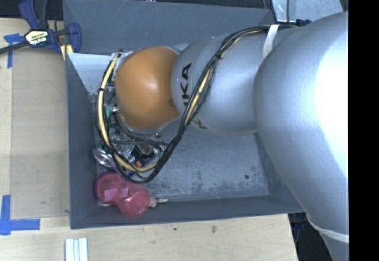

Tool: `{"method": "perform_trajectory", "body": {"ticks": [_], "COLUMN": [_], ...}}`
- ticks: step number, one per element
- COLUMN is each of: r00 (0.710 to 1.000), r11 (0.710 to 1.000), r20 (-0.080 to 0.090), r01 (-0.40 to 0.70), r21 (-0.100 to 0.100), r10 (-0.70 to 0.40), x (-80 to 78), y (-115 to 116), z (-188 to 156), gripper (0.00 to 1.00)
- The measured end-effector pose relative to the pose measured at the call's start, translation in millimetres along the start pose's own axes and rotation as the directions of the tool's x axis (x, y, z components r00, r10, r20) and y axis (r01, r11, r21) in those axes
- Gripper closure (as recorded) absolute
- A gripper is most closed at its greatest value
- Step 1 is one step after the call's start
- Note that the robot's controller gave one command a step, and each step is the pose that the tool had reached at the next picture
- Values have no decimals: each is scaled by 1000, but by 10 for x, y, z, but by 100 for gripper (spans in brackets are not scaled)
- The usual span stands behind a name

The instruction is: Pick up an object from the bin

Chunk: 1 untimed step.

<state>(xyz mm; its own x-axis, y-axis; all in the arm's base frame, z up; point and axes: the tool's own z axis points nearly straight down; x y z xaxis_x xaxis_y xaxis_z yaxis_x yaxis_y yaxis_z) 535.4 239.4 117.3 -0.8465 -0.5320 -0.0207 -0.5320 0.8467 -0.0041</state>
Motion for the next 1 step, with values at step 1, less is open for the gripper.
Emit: {"method": "perform_trajectory", "body": {"ticks": [1], "r00": [1000], "r11": [1000], "r20": [5], "r01": [0], "r21": [0], "r10": [0], "x": [-12], "y": [-2], "z": [-130], "gripper": [100]}}
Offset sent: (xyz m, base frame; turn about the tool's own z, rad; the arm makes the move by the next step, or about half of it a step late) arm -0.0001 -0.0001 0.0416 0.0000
